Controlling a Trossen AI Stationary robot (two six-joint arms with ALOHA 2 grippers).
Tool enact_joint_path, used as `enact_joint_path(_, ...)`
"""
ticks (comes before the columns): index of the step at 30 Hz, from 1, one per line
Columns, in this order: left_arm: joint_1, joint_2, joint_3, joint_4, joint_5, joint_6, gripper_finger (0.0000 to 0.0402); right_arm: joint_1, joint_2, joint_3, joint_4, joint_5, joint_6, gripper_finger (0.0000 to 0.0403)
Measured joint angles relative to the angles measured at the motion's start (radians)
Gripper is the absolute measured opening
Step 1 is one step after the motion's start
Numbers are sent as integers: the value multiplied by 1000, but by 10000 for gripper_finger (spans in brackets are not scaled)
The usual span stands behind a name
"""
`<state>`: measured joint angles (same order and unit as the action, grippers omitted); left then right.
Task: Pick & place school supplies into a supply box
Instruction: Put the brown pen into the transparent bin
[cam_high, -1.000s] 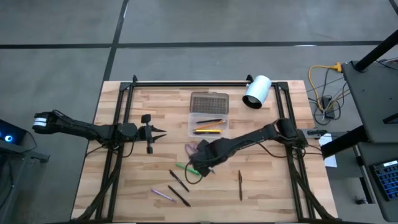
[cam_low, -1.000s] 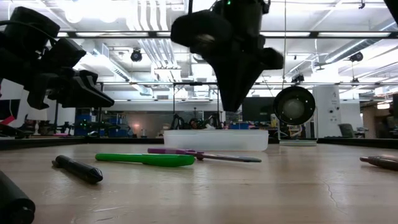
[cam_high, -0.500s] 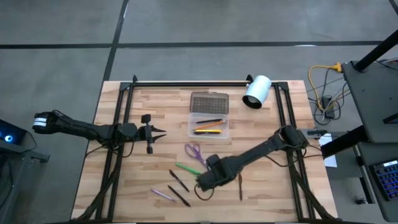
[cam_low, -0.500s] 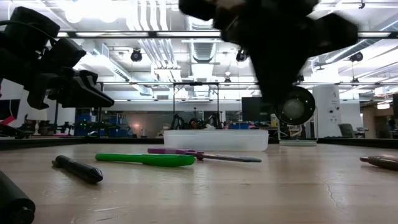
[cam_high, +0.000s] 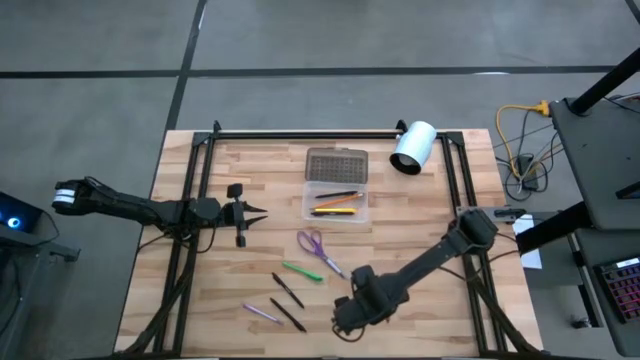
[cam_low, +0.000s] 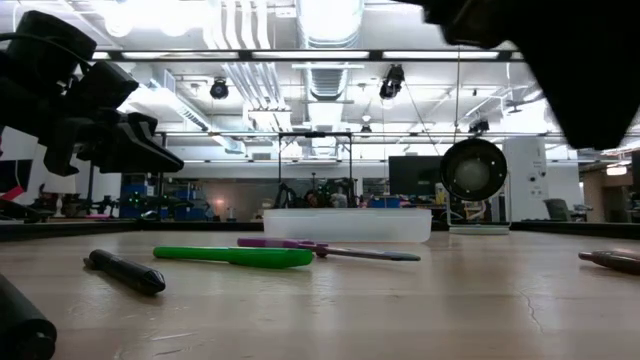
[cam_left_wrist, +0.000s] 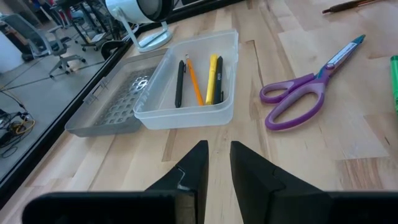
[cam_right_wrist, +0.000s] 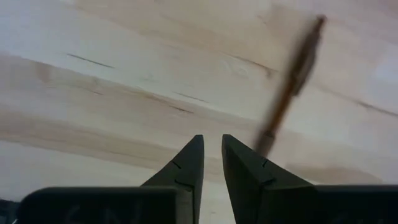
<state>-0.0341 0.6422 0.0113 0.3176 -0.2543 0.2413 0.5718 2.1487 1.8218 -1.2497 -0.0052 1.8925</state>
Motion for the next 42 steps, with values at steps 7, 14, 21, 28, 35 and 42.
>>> enact_joint_path(7,0,0,0,0,0,0,52,22,-4,-1,-29,-3,69,50)
enact_joint_path(14,0,0,0,0,0,0,52,32,-55,-85,-31,0,107,50)
enact_joint_path(21,0,0,0,0,0,0,52,60,-150,-261,139,17,188,50)
enact_joint_path(28,0,0,0,0,0,0,52,66,-229,-472,370,-10,255,50)
enact_joint_path(35,0,1,0,0,0,0,52,66,-253,-556,436,-22,285,50)
enact_joint_path(42,0,1,0,0,0,0,52,65,-252,-562,438,-26,294,50)
